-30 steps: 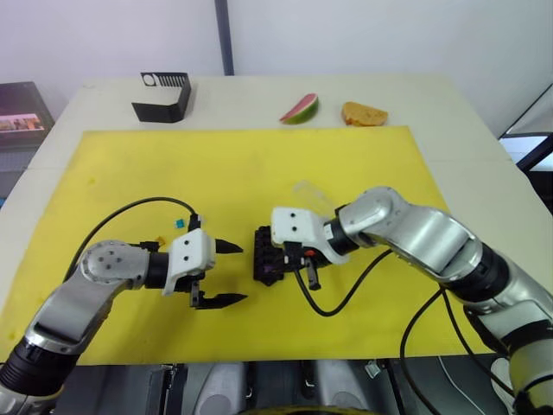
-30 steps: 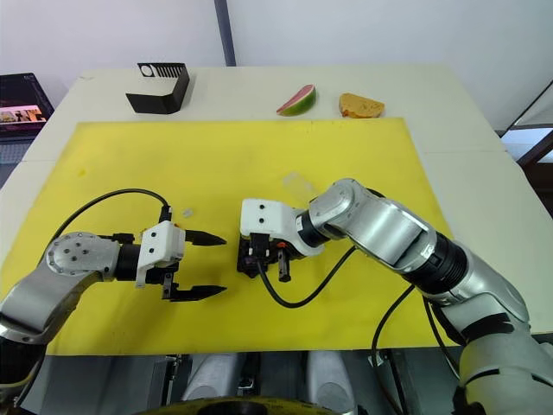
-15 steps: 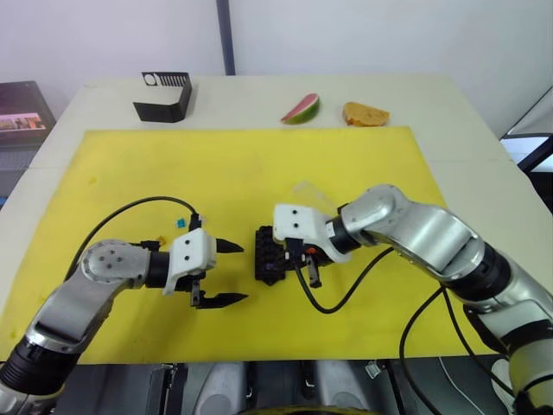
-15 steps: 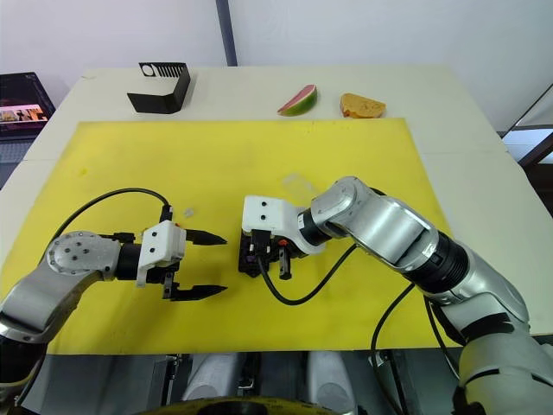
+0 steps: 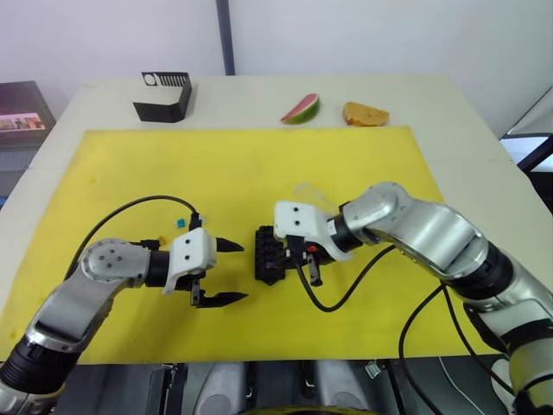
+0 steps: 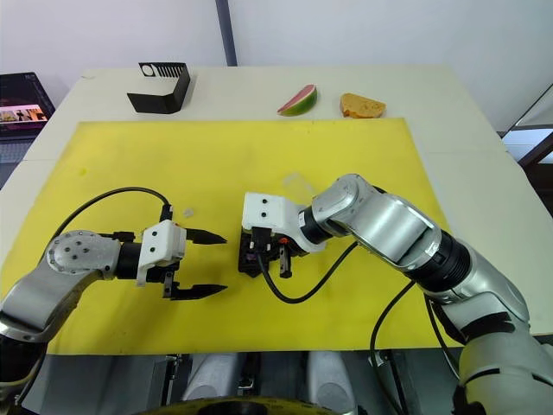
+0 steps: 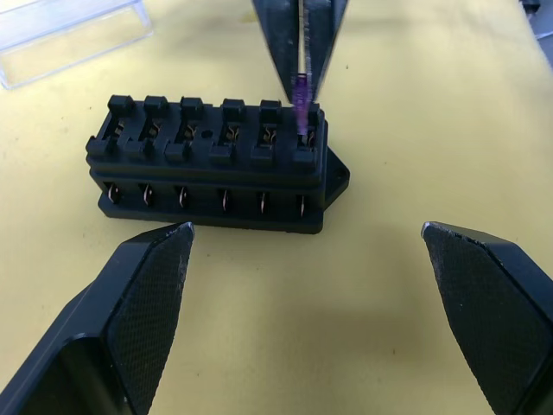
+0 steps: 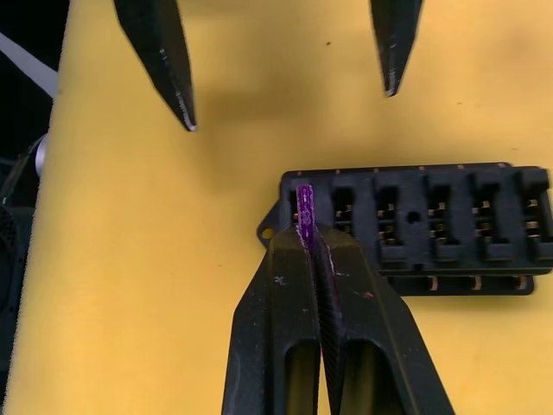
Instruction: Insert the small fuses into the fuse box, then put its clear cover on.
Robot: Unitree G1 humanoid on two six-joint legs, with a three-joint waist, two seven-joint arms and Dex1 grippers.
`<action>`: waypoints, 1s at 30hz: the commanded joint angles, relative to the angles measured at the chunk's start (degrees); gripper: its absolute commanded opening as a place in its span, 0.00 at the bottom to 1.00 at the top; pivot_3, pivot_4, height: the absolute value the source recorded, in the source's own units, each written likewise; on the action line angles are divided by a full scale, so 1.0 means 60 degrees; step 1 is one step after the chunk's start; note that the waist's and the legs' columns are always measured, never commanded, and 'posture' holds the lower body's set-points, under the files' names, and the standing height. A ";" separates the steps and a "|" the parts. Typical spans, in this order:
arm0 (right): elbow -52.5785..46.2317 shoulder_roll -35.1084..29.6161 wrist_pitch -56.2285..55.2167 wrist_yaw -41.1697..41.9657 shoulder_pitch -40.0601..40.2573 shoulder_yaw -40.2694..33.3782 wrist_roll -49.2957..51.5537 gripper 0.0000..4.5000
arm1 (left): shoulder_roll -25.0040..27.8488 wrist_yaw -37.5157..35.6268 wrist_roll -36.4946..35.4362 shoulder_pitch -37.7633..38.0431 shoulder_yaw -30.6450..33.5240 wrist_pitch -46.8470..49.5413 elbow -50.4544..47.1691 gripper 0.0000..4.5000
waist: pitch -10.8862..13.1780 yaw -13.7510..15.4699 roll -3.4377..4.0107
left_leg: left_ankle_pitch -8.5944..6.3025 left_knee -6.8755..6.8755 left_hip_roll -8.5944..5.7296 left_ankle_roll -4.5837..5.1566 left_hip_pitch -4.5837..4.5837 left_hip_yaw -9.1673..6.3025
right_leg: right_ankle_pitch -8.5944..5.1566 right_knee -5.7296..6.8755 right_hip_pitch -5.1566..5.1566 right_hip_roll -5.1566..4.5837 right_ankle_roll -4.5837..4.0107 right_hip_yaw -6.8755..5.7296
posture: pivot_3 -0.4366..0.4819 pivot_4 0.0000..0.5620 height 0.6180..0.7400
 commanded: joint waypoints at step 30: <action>-0.0032 0.0221 -0.0059 -0.0147 -0.0214 -0.0210 -0.0226 0.00 | -0.0032 -0.0031 0.0037 -0.0164 0.0023 -0.0132 -0.0059 0.99 | 0.0000 0.0000 0.0000 | 0.0001 0.0001 0.0000 -0.0002 0.0000 0.0000 | 0.0000 0.0004 -0.0001 0.0002 0.0000 -0.0001 | 0.48 0.27 1.00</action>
